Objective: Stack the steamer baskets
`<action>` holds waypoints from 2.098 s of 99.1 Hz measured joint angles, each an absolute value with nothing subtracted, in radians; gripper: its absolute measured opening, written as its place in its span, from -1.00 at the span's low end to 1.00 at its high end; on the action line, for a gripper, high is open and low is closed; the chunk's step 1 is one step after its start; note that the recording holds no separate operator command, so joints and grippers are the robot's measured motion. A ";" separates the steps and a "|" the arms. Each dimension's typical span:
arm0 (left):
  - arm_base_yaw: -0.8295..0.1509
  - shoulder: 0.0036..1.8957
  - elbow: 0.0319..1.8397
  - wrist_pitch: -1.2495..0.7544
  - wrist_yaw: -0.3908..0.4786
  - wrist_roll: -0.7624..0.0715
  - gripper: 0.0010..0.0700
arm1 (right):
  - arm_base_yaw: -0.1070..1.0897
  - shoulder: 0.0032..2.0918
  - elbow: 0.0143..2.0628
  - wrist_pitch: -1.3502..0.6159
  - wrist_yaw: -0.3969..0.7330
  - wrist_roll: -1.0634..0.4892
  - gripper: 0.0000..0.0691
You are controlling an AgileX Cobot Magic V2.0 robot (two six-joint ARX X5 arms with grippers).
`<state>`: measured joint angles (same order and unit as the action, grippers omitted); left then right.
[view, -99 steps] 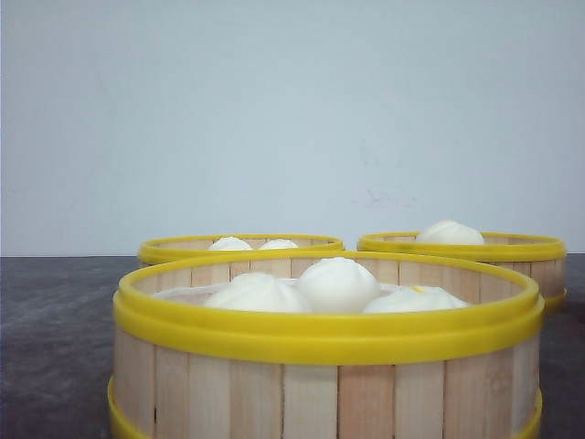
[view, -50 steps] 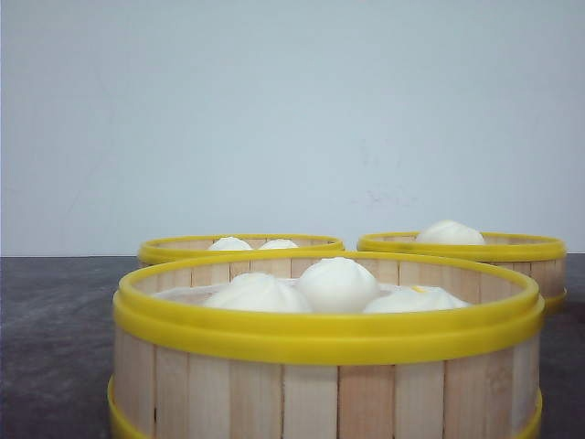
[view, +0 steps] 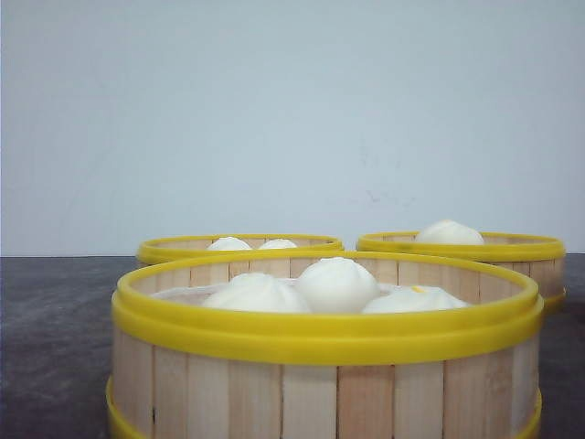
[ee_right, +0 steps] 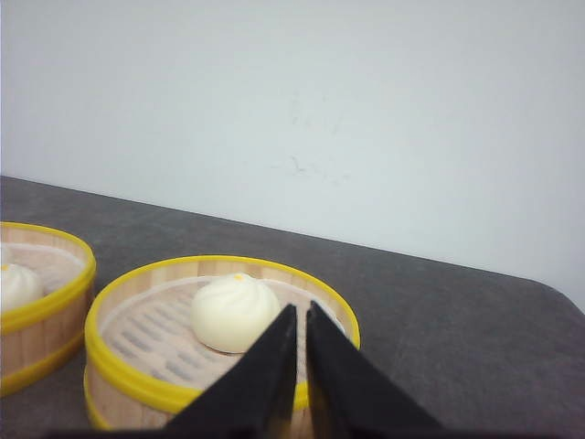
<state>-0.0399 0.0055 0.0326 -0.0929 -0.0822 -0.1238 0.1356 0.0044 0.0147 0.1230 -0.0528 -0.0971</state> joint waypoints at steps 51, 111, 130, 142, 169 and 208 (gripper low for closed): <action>-0.040 0.006 0.033 0.093 0.160 -0.463 -0.95 | 0.136 0.004 0.015 0.207 -0.053 0.050 -0.96; -0.047 0.763 0.575 -0.179 0.284 -0.637 0.99 | 0.136 0.004 0.015 0.187 -0.086 0.434 -0.96; -0.058 1.055 0.849 -0.277 0.356 -0.720 0.38 | 0.136 0.004 0.015 0.129 -0.129 0.451 -0.96; -0.084 1.254 1.054 -0.451 0.401 -0.689 0.14 | 0.136 0.004 0.015 0.103 -0.132 0.453 -0.96; -0.206 1.697 1.499 -0.894 0.374 -0.512 0.44 | 0.136 0.004 0.015 0.071 -0.132 0.453 -0.96; -0.317 1.974 1.624 -0.977 0.233 -0.463 0.10 | 0.136 0.004 0.015 0.064 -0.132 0.453 -0.96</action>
